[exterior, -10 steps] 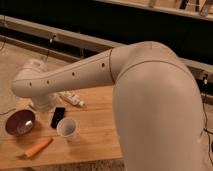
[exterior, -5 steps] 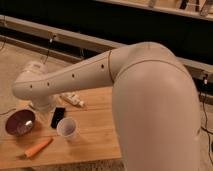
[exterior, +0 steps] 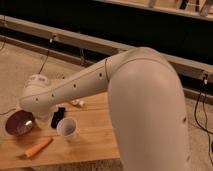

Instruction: Push the ceramic bowl across the table

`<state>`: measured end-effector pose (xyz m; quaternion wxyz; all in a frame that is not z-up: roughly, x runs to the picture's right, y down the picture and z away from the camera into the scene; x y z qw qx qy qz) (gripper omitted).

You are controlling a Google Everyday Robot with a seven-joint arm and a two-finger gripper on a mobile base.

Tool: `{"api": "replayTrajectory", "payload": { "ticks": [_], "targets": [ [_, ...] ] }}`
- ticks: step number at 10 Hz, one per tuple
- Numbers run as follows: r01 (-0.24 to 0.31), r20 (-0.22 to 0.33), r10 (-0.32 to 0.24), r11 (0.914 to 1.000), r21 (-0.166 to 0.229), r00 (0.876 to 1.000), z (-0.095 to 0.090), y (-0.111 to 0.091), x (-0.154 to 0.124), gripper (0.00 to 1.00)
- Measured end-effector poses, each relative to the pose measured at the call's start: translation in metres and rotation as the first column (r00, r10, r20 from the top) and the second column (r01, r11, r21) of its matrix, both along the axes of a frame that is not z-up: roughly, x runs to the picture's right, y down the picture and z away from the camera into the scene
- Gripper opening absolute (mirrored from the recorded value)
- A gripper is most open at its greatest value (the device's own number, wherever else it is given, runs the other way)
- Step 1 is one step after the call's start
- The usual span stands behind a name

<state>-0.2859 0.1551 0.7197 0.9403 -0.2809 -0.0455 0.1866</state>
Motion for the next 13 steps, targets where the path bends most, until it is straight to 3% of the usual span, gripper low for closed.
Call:
{"api": "replayTrajectory", "payload": {
  "ticks": [3,5,6,7,8,10,12,13],
  "targets": [
    [0.123,0.054,-0.122,0.9922,-0.02,0.991,0.038,0.017,-0.028,0.65],
    [0.209,0.065,-0.207,0.9769,-0.042,0.976,0.072,0.03,-0.056,0.65],
    [0.231,0.064,-0.228,0.972,-0.045,0.972,0.08,0.033,-0.063,0.65],
    [0.279,0.058,-0.276,0.9593,-0.046,0.959,0.098,0.036,-0.081,0.65],
    [0.301,0.059,-0.298,0.9529,-0.039,0.953,0.105,0.035,-0.091,0.65],
    [0.335,0.139,-0.332,0.9424,0.004,0.933,0.105,0.029,-0.15,0.65],
    [0.332,0.241,-0.332,0.9423,0.039,0.912,0.086,0.03,-0.206,0.65],
    [0.317,0.273,-0.319,0.947,0.053,0.907,0.08,0.028,-0.222,0.65]
  ]
}}
